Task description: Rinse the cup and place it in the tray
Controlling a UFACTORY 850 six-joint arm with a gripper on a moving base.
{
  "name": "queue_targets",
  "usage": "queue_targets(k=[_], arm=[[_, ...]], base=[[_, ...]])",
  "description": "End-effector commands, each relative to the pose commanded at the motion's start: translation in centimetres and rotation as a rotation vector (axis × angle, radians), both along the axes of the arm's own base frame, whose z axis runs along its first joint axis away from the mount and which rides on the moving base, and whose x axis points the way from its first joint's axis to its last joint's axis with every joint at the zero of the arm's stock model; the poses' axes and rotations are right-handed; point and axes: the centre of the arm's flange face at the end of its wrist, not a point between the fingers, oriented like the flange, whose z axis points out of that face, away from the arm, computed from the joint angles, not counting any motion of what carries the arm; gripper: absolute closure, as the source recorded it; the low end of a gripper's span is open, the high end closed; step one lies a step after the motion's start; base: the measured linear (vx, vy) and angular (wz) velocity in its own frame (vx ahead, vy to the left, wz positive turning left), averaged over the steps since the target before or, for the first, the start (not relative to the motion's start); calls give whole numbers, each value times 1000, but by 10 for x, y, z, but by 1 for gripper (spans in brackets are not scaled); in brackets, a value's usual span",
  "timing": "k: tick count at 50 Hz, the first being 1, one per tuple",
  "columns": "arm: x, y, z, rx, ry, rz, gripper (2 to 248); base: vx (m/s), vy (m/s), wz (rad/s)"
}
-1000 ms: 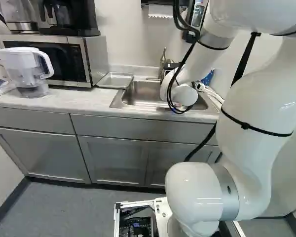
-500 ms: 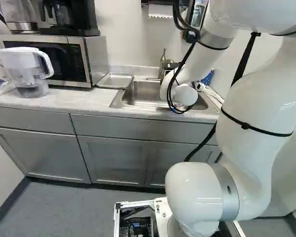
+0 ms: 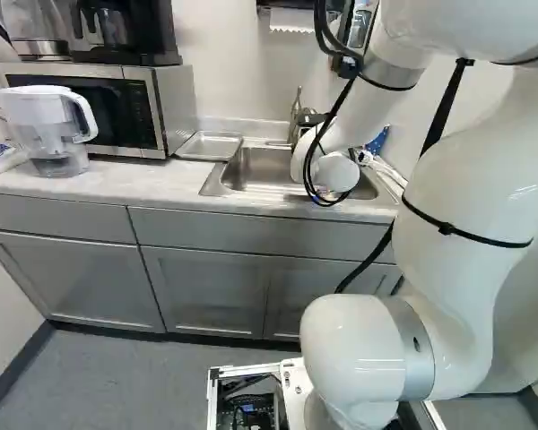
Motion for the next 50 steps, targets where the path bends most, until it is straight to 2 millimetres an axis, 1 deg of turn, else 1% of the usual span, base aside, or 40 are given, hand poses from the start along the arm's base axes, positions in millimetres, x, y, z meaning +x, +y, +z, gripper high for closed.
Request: queue_targets(k=[50], arm=[[0, 0, 0, 0, 0, 0, 125]], base=[[0, 0, 0]])
